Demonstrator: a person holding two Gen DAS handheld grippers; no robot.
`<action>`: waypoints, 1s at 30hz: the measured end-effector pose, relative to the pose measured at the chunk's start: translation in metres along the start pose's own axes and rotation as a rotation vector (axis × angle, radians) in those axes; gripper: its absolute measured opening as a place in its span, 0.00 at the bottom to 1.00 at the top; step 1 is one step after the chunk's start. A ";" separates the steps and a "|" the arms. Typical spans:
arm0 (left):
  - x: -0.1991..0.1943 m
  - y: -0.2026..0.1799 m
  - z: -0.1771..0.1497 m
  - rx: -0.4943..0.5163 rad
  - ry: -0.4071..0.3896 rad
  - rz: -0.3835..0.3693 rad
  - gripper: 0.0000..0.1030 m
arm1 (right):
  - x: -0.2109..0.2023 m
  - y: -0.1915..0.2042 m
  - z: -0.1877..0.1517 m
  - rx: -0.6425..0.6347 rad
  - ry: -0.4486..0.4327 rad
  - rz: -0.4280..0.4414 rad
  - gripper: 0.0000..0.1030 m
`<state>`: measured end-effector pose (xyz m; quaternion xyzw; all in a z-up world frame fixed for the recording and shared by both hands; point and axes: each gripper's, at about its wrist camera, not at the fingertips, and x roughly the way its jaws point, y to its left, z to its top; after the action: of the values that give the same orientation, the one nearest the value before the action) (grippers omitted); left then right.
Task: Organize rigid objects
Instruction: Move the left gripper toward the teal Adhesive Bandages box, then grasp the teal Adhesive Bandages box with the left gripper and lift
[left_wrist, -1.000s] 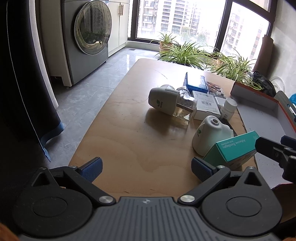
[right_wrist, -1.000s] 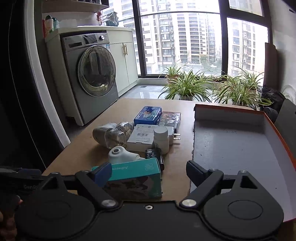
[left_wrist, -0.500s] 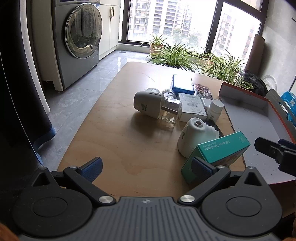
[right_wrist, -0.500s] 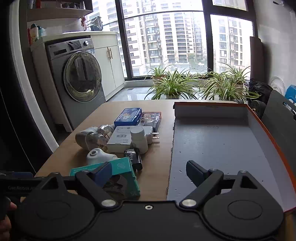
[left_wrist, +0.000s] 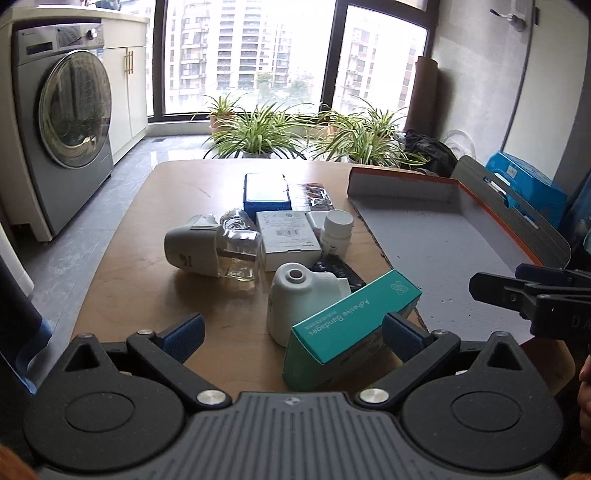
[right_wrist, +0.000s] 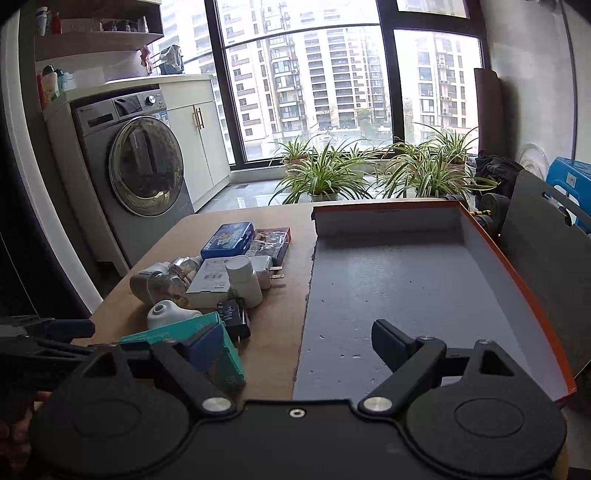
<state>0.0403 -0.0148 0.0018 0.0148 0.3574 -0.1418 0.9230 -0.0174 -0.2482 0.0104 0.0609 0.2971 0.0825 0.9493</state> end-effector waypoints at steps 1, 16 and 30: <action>0.005 -0.001 0.001 0.016 0.012 -0.017 1.00 | 0.000 -0.002 -0.001 0.004 -0.001 -0.003 0.99; 0.041 -0.053 -0.006 0.169 0.069 -0.180 1.00 | -0.004 -0.028 -0.006 0.075 -0.012 -0.031 0.99; 0.073 -0.067 -0.009 0.137 0.114 -0.180 0.33 | -0.006 -0.036 -0.009 0.095 -0.006 -0.043 0.99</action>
<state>0.0677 -0.0959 -0.0480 0.0537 0.3985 -0.2470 0.8817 -0.0230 -0.2837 0.0000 0.0999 0.2990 0.0477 0.9478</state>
